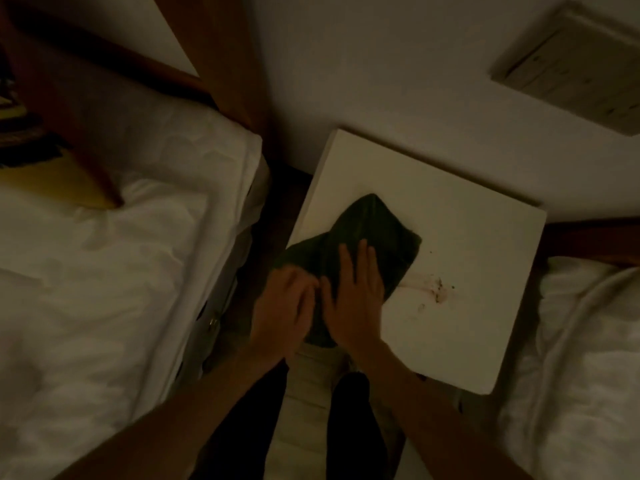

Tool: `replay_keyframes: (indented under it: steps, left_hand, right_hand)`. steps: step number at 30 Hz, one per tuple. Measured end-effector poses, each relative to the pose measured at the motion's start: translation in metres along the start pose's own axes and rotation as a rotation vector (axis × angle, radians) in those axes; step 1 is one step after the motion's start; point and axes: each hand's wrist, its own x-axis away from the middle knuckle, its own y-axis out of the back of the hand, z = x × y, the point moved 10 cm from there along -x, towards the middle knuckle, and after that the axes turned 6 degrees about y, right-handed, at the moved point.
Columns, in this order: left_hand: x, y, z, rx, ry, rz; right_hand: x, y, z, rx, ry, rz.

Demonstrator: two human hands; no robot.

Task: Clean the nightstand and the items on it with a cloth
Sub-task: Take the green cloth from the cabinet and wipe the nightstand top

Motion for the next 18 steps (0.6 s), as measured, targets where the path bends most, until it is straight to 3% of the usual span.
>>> replay_keyframes:
  steps: [3,7,10,13,18]
  left_hand:
    - [-0.068,0.004,0.029,-0.019,0.194,-0.129]
    - [-0.129,-0.036,0.053,0.203,0.382,0.102]
    - [-0.152,-0.044,0.058,0.437,0.56,0.084]
    - [-0.174,-0.043,0.058,0.491,0.584,0.126]
    - [-0.179,-0.03,0.035,0.416,0.295,0.078]
  right_hand:
    - [-0.001,-0.041,0.016,0.148,0.17,0.043]
    - [-0.015,-0.047,0.029,0.181,0.616,-0.053]
    - [-0.05,-0.033,0.029,0.201,0.748,-0.077]
    - [-0.098,-0.014,0.023,0.247,0.707,-0.11]
    - [-0.165,0.025,-0.014,0.341,0.411,-0.184]
